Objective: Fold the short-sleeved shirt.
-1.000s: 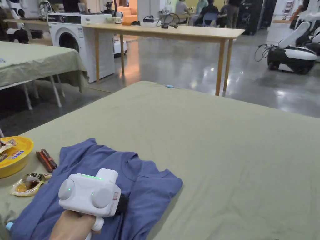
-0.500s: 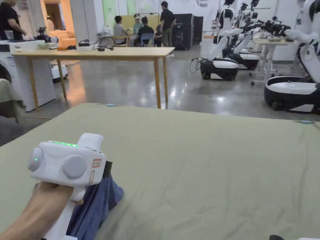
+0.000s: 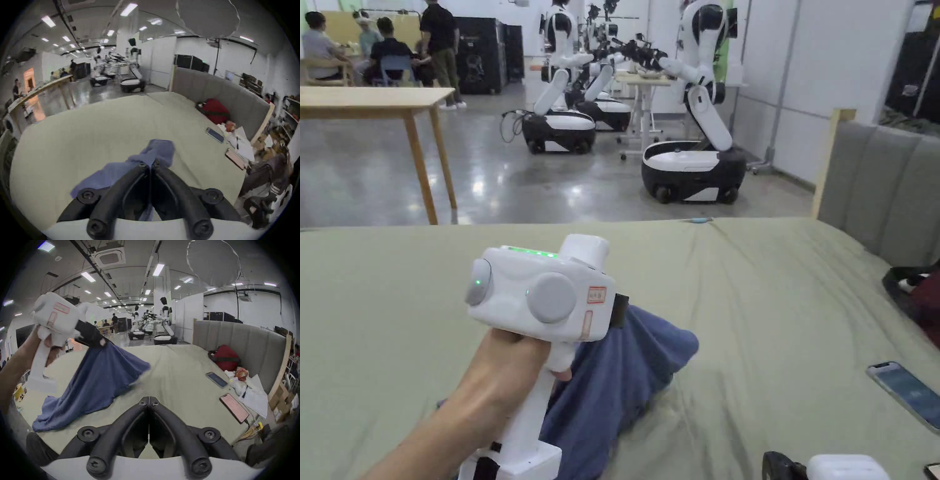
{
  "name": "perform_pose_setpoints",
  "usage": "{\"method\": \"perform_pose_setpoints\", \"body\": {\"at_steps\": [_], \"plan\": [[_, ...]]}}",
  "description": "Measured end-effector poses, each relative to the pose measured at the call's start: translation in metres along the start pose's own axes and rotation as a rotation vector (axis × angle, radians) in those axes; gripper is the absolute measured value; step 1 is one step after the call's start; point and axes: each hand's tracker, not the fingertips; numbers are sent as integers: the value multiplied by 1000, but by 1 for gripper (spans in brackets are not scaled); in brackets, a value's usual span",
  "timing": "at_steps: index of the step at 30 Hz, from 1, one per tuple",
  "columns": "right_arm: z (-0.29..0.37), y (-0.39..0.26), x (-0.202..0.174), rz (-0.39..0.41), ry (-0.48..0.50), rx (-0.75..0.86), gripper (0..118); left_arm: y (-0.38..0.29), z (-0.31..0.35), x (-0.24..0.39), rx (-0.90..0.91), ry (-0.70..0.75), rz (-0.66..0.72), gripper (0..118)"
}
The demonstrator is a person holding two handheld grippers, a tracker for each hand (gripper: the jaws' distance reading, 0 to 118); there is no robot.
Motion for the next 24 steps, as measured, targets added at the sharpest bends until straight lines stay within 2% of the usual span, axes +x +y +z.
{"method": "perform_pose_setpoints", "body": {"at_steps": [2, 6, 7, 8, 9, 10, 11, 12, 16, 18, 19, 20, 21, 22, 24], "plan": [[-7, -1, 5, 2, -11, -13, 1, -8, -33, 10, -44, -36, 25, 0], [-25, -8, 11, 1, -28, -47, 1, -43, -98, 6, -161, -17, 51, 0], [-28, -10, 11, 0, -30, -55, 1, -51, -109, 2, -188, -18, 82, 6], [-32, -12, 11, -1, -28, -68, 1, -61, -117, -4, -205, -20, 108, 22], [-36, -14, 11, -3, -26, -75, 1, -69, -120, -9, -212, -21, 122, 63], [-38, -15, 10, -2, -24, -80, 1, -74, -120, -13, -203, -14, 124, 111], [-40, -15, 9, 2, -20, -84, 1, -79, -118, -18, -196, -7, 131, 113], [-41, -15, 7, 7, -16, -84, 1, -83, -110, -23, -182, 17, 145, 105], [-42, -8, -3, 23, 4, -69, 1, -88, -38, -36, -27, 86, 176, 98], [-36, -4, -10, 49, 3, -24, 1, -100, 24, -42, 102, 116, 190, 93], [-33, -3, -12, 61, 0, -5, 1, -108, 51, -45, 164, 148, 207, 77], [-29, -2, -15, 75, -2, 22, 1, -118, 84, -45, 229, 192, 207, 52], [-26, -1, -18, 80, -6, 32, 1, -130, 115, -45, 282, 248, 175, 17], [-23, 1, -21, 84, -7, 39, 1, -139, 138, -44, 332, 302, 188, 0], [-17, 4, -27, 89, -7, 69, 1, -164, 189, -48, 372, 394, 184, 0]]}}
